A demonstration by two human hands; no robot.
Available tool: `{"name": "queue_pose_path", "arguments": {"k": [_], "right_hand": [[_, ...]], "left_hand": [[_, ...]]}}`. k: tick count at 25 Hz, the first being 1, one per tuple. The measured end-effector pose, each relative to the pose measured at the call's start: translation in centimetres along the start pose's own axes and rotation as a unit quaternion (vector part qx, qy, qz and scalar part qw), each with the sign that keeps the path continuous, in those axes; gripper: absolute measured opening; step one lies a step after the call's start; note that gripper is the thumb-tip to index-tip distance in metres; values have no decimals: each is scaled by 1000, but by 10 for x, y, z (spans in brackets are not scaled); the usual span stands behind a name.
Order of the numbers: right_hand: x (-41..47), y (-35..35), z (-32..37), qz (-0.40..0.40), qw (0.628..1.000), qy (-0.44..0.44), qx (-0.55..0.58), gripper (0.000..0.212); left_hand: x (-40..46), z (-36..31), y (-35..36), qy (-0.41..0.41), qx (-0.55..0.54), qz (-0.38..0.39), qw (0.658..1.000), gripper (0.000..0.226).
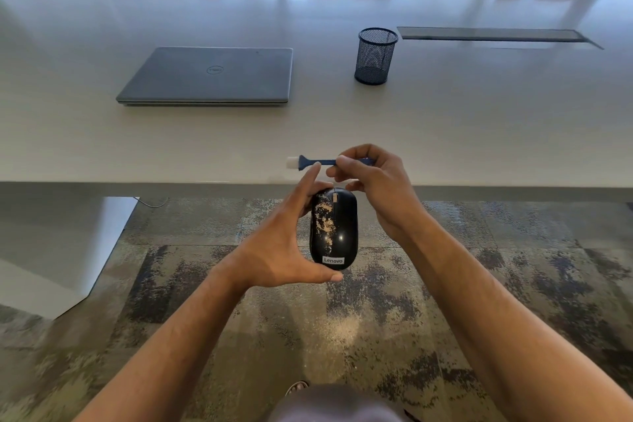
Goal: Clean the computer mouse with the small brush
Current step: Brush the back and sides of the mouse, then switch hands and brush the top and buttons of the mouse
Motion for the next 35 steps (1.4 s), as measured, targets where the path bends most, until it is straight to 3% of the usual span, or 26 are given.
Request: {"name": "queue_pose_path", "arguments": {"k": [9,22,30,35], "right_hand": [[4,8,-3,46,996,59,41,4],[4,10,-10,106,991,81,16,24],[-11,1,-9,77,989,104,76,53],[-37,-12,-26,111,976,126,136,64]], "left_hand": [[1,5,3,-4,-18,-16,1000,145],[1,5,3,-4,-26,-23,999,140],[1,7,-2,-32,-30,-41,998,142],[1,11,-3,-51,-28,-45,997,143]]}}
Point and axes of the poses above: each hand's wrist, its own x-axis towards the middle knuckle, its own y-axis out of the palm, z = x × y, the point moved 1 cm from there along x, towards the middle knuckle, and after that the axes turned 10 degrees about x, right-handed, at the moved point
